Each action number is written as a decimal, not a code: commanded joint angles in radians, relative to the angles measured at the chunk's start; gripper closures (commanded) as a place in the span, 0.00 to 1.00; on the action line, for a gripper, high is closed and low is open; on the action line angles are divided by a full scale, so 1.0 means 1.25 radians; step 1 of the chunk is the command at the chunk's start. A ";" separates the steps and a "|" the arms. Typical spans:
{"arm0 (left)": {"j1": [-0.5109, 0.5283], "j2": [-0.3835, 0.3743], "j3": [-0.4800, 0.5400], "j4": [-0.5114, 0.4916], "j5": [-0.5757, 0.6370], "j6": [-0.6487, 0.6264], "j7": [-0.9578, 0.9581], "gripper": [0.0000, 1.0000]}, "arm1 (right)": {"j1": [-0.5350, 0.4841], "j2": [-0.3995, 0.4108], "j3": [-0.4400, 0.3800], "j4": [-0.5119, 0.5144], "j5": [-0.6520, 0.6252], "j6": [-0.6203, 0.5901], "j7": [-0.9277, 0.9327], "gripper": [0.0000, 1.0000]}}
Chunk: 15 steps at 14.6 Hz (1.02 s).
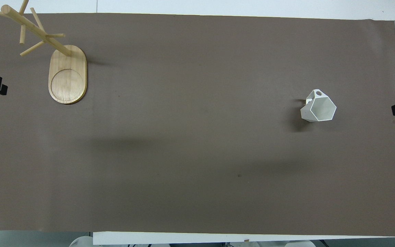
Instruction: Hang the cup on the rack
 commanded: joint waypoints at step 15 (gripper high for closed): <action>-0.002 -0.021 -0.002 -0.026 0.018 0.009 -0.005 0.00 | -0.105 -0.009 -0.005 -0.089 0.073 0.103 -0.635 0.00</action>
